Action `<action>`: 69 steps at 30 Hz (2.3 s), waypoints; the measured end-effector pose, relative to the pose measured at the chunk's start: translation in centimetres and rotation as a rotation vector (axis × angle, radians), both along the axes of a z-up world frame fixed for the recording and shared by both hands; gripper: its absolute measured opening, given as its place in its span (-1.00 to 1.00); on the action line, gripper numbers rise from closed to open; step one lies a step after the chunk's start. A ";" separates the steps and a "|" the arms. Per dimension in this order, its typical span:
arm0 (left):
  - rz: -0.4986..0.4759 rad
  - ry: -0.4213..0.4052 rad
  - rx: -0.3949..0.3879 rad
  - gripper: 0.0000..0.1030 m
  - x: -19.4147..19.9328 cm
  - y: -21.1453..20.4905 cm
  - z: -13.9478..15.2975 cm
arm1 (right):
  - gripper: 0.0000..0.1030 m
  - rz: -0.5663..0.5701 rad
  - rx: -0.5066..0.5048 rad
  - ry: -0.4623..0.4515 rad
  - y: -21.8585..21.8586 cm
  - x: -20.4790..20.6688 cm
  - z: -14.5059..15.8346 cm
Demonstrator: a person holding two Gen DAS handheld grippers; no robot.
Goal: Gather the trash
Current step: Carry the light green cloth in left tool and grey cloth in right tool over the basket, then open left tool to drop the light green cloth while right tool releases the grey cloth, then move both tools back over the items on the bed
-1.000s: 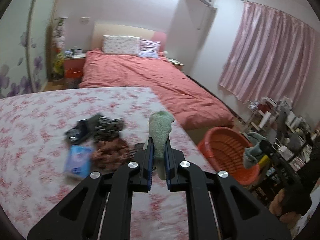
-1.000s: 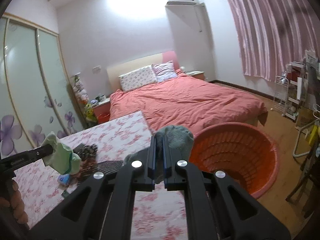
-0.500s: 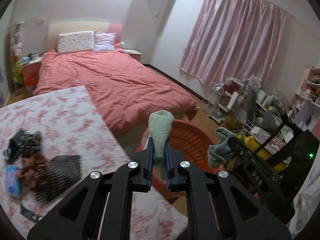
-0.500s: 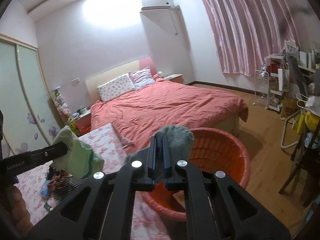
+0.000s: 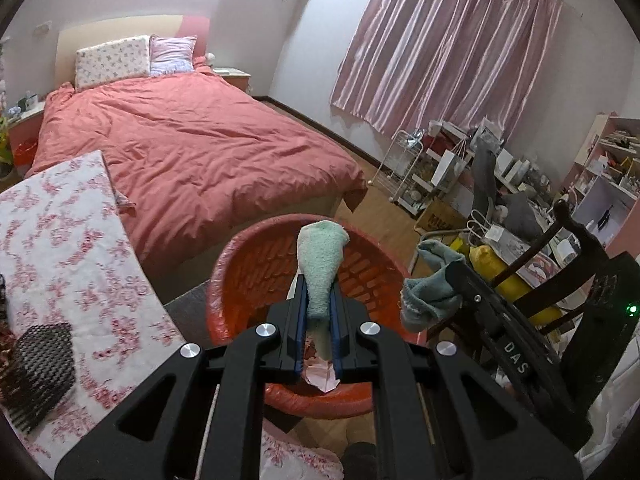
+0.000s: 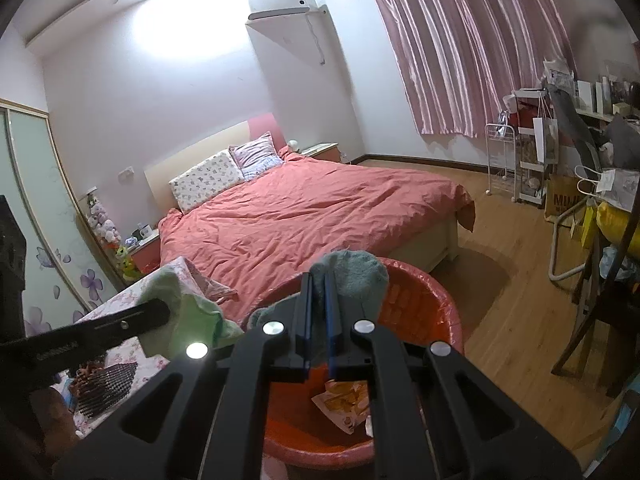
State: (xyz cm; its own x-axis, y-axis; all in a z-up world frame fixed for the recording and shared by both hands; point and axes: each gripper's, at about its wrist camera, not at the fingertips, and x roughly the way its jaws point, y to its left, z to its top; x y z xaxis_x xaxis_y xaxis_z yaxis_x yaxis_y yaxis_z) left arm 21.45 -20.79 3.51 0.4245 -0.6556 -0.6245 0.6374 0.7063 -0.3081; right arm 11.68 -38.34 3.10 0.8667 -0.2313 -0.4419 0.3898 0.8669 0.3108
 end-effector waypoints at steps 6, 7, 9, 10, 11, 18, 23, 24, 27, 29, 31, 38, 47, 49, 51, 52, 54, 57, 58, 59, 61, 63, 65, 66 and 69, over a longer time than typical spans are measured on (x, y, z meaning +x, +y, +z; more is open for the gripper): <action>-0.009 0.040 0.029 -0.81 0.9 -1.4 -1.5 | -0.87 0.001 0.020 0.013 -1.0 1.1 -1.0; -0.009 0.048 0.034 -0.81 1.0 -1.5 -1.8 | -0.87 0.002 0.023 0.014 -1.2 1.2 -1.0; -0.008 0.061 0.046 -0.81 1.3 -1.9 -2.3 | -0.86 0.010 0.035 0.016 -1.9 1.7 -1.3; -0.007 0.071 0.054 -0.81 1.5 -2.1 -2.5 | -0.83 0.015 0.042 0.017 -2.1 2.0 -1.4; -0.006 0.080 0.059 -0.81 1.6 -2.2 -2.8 | -0.77 0.018 0.048 0.019 -2.0 2.1 -1.5; 0.010 0.136 0.093 -0.56 2.1 -2.1 -4.1 | -0.49 0.016 0.083 0.030 -2.7 2.5 -2.4; 0.046 0.124 0.113 -0.33 2.0 -0.9 -3.8 | -0.32 -0.003 0.062 0.041 -2.2 1.8 -2.3; 0.050 0.121 0.116 -0.33 2.0 -0.7 -3.8 | -0.29 -0.005 0.056 0.043 -2.1 1.7 -2.2; 0.073 0.099 0.135 -0.23 1.8 0.6 -3.5 | -0.16 -0.006 0.031 0.047 -1.5 1.5 -1.8; 0.091 0.078 0.150 -0.16 1.7 1.6 -3.3 | -0.10 0.003 0.012 0.047 -0.8 1.4 -1.4; 0.111 0.058 0.163 -0.11 1.4 3.0 -3.0 | -0.07 0.017 -0.001 0.048 0.0 1.3 -1.0; 0.196 0.030 0.182 -0.05 1.3 7.9 -2.6 | -0.02 0.093 -0.052 0.055 4.4 1.7 0.3; 0.342 0.011 0.192 0.03 1.3 15.3 -2.2 | 0.02 0.225 -0.093 0.068 11.3 3.2 1.4; 0.394 0.001 0.197 0.16 1.3 17.6 -2.1 | 0.03 0.260 -0.102 0.074 13.0 3.5 1.5; 0.446 -0.010 0.208 0.23 1.3 19.6 -2.0 | 0.04 0.302 -0.113 0.084 15.1 4.1 1.4; 0.474 -0.011 0.213 0.27 1.4 20.8 -2.1 | 0.05 0.317 -0.117 0.089 15.8 4.2 1.4; 0.522 -0.010 0.221 0.30 1.6 22.9 -2.2 | 0.05 0.357 -0.130 0.104 17.8 4.8 1.2; 0.596 -0.011 0.235 0.30 1.7 26.2 -2.6 | 0.06 0.411 -0.148 0.127 20.8 5.8 0.7; 0.618 -0.008 0.236 0.30 1.7 27.5 -2.8 | 0.06 0.432 -0.151 0.137 22.0 6.3 0.5; 0.636 -0.005 0.236 0.30 1.7 28.4 -2.9 | 0.06 0.444 -0.153 0.143 22.7 6.5 0.3; 0.672 0.004 0.233 0.30 1.5 30.5 -3.3 | 0.06 0.473 -0.152 0.163 24.5 7.3 -0.3; 0.699 0.012 0.233 0.31 1.2 32.0 -3.6 | 0.06 0.507 -0.147 0.191 26.3 8.4 -1.1; 0.718 0.021 0.229 0.31 0.9 33.4 -3.9 | 0.06 0.529 -0.148 0.215 27.8 9.1 -1.8; 0.725 0.026 0.226 0.31 0.8 34.0 -4.0 | 0.06 0.544 -0.148 0.232 28.7 9.6 -2.2; 0.739 0.035 0.222 0.31 0.4 35.3 -4.4 | 0.13 0.557 -0.167 0.278 30.5 10.8 -3.4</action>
